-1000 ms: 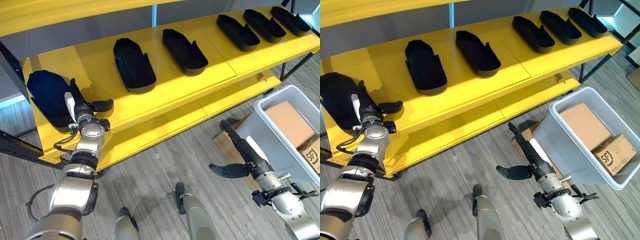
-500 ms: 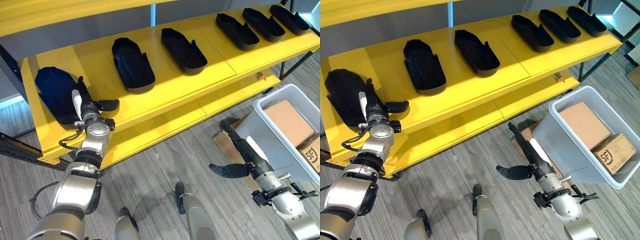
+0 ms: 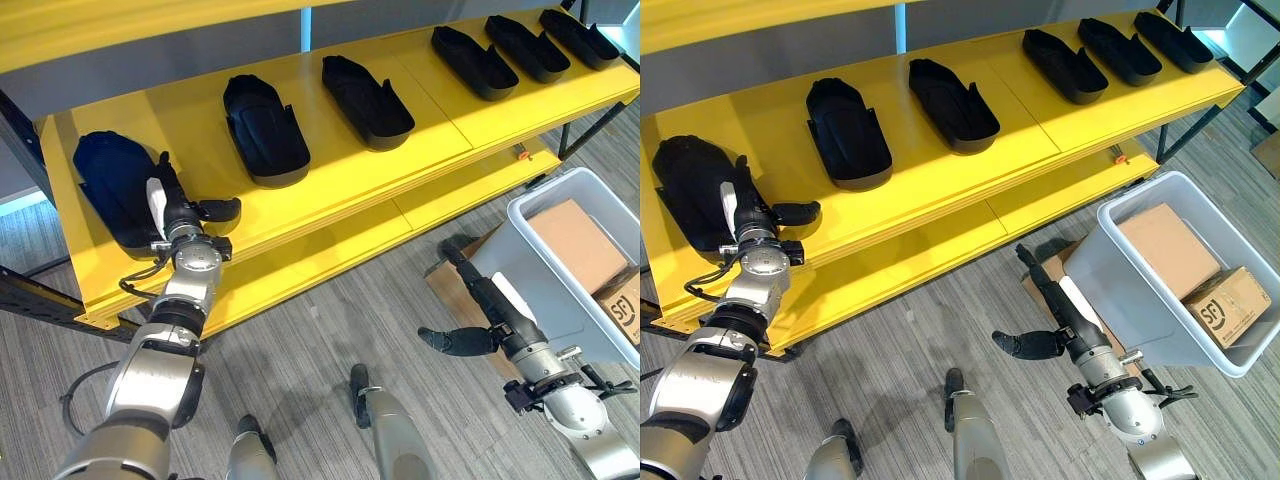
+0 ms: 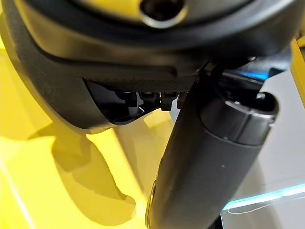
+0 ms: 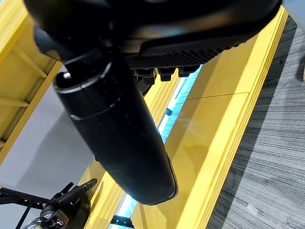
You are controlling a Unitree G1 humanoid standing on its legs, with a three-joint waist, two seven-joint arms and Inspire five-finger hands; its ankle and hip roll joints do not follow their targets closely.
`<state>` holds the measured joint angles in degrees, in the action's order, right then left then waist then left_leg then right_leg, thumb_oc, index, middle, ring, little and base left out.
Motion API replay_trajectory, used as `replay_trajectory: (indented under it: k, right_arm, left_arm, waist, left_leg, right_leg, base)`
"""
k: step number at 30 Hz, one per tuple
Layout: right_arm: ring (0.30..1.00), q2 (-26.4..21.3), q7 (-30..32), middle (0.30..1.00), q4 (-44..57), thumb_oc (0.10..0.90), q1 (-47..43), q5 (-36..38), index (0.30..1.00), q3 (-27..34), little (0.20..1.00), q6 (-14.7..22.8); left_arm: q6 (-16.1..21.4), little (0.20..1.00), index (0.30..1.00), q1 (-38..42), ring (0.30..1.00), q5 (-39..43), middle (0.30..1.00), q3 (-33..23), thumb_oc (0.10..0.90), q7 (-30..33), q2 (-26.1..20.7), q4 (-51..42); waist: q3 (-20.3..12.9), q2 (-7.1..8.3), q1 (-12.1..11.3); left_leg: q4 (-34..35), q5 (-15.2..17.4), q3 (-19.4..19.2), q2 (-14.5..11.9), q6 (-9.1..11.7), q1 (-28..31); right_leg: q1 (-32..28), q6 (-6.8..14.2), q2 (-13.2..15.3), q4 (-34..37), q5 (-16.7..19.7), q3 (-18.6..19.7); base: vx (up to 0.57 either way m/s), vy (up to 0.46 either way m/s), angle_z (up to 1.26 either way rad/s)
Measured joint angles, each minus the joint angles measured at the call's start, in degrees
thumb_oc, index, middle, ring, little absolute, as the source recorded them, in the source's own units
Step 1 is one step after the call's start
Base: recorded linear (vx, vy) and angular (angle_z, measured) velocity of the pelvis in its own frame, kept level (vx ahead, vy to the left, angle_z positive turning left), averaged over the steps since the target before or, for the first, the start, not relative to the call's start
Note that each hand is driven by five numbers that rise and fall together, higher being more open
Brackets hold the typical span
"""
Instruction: Move parts from the plastic box to the shelf.
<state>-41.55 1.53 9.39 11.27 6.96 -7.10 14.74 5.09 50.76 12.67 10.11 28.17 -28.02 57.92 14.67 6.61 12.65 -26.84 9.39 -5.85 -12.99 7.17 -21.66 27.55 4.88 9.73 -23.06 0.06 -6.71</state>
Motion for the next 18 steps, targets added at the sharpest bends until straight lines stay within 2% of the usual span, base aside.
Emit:
replay_trajectory:
  k: [18]
  right_arm:
    - [1.0,0.0,0.0,1.0,0.0,0.9,-0.02,0.0,1.0,0.0,1.0,0.0]
  left_arm:
    - [0.0,1.0,1.0,0.19,1.0,-0.04,1.0,1.42,0.9,0.0,0.13,-0.04]
  waist:
    - [0.0,0.01,0.06]
  left_leg:
    - [0.01,0.04,-0.08,0.01,0.0,0.11]
  right_leg:
    - [-0.03,0.03,-0.01,-0.28,0.0,0.08]
  base:
    - [0.0,0.0,0.0]
